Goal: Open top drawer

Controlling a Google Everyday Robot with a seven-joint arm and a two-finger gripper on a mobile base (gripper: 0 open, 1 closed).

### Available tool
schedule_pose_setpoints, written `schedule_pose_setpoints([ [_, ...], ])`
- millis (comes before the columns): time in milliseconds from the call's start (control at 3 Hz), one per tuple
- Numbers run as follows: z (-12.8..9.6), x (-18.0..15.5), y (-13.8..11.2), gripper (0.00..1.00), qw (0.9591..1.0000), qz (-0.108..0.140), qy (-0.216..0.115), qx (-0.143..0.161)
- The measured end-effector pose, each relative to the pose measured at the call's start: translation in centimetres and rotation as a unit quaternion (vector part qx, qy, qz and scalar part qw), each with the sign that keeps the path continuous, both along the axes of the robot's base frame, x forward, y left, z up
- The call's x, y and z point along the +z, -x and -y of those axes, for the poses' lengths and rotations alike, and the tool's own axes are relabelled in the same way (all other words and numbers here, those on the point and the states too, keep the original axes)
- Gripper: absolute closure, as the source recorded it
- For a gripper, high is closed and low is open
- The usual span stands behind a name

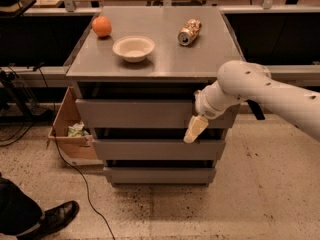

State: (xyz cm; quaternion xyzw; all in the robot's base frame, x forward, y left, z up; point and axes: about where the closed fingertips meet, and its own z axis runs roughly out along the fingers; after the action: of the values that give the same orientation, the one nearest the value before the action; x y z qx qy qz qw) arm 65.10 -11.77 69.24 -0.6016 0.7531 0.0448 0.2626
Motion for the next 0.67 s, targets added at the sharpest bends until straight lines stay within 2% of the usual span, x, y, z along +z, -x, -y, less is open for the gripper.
schedule_pose_setpoints([
  [333, -0.3, -1.2, -2.6, 0.0, 0.9999, 0.012, 0.0, -0.01],
  [667, -0.4, -3.3, -3.2, 0.04, 0.9999, 0.0, 0.005, -0.011],
])
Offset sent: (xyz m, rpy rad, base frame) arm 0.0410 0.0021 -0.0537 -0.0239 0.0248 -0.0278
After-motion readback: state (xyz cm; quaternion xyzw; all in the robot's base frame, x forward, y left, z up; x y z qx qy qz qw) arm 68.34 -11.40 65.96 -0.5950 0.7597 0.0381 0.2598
